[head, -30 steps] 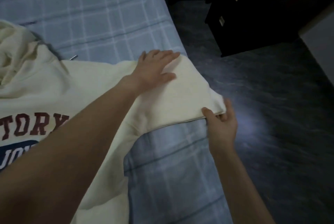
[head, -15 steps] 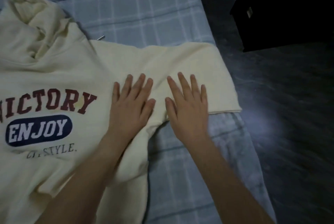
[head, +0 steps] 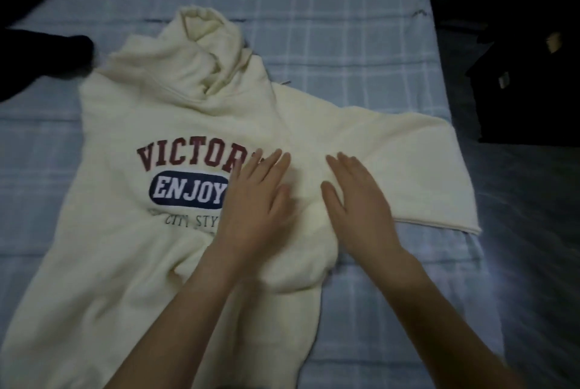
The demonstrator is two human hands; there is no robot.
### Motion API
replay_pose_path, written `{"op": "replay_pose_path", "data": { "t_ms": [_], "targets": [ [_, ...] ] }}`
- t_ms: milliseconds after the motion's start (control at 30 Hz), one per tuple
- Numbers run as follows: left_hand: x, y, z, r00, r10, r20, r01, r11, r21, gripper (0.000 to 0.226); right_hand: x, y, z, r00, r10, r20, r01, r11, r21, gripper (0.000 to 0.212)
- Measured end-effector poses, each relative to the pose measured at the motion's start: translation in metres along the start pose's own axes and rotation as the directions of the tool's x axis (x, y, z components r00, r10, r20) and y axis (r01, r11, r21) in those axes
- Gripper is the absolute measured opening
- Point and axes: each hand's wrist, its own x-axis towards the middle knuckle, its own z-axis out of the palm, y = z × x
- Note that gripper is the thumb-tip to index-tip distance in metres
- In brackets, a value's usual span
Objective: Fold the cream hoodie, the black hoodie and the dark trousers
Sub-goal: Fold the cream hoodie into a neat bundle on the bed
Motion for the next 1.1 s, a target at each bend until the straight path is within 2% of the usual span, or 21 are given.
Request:
{"op": "replay_pose_path", "data": {
  "t_ms": [67,167,300,400,467,567,633,700,733,800,833,933,1000,1100],
  "targets": [
    [-0.031,-0.029,0.003,0.999,-0.044,0.014,0.042,0.994,0.098,0.057,-0.016,-0.030,0.025,0.995,-0.086,0.049,0.086,0.996,0.017,0.060],
    [-0.055,-0.056,0.026,0.994,-0.019,0.109,-0.002,0.982,0.189,0.056,-0.041,-0.026,0.077,0.984,-0.118,0.136,0.140,0.976,-0.168,0.061],
    [-0.054,-0.066,0.046,0.995,0.028,0.101,-0.049,0.977,0.206,0.057,-0.050,-0.001,0.111,0.986,-0.149,0.081,0.168,0.929,-0.330,0.058],
    [-0.054,-0.067,0.036,0.989,0.041,0.141,-0.063,0.986,0.157,0.059,-0.051,-0.007,0.107,0.986,-0.158,0.055,0.167,0.924,-0.343,0.055],
    [-0.062,-0.068,0.021,0.980,0.091,0.178,-0.107,0.991,0.082,0.060,-0.068,-0.017,0.105,0.994,-0.109,0.020,0.110,0.945,-0.307,0.053],
    [-0.099,-0.070,-0.006,0.967,0.228,0.112,-0.225,0.974,-0.036,0.057,-0.115,-0.035,0.106,0.994,-0.039,-0.099,0.010,0.961,-0.276,0.051],
    [-0.136,-0.074,-0.013,0.928,0.367,0.060,-0.360,0.927,-0.102,0.049,-0.151,-0.043,0.110,0.976,-0.001,-0.217,-0.064,0.954,-0.293,0.048],
    [-0.166,-0.080,-0.006,0.882,0.462,0.092,-0.440,0.878,-0.187,0.045,-0.182,-0.047,0.114,0.946,0.090,-0.310,-0.159,0.966,-0.204,0.050],
    [-0.177,-0.083,0.000,0.869,0.477,0.135,-0.445,0.870,-0.211,0.045,-0.194,-0.048,0.117,0.935,0.164,-0.315,-0.202,0.975,-0.091,0.052],
    [-0.191,-0.088,0.013,0.860,0.468,0.205,-0.434,0.880,-0.191,0.053,-0.206,-0.045,0.118,0.917,0.313,-0.249,-0.281,0.947,0.155,0.063],
    [-0.194,-0.089,0.018,0.862,0.460,0.214,-0.430,0.886,-0.172,0.057,-0.209,-0.041,0.117,0.915,0.351,-0.199,-0.308,0.926,0.218,0.068],
    [-0.195,-0.088,0.024,0.871,0.440,0.219,-0.411,0.897,-0.165,0.062,-0.206,-0.033,0.109,0.939,0.335,-0.077,-0.290,0.892,0.346,0.066],
    [-0.197,-0.086,0.027,0.875,0.438,0.208,-0.406,0.896,-0.181,0.055,-0.204,-0.030,0.103,0.957,0.287,-0.040,-0.244,0.873,0.423,0.061],
    [-0.206,-0.081,0.029,0.890,0.414,0.191,-0.354,0.892,-0.282,0.045,-0.214,-0.030,0.093,0.942,0.334,0.031,-0.293,0.776,0.559,0.060]
  ]
}}
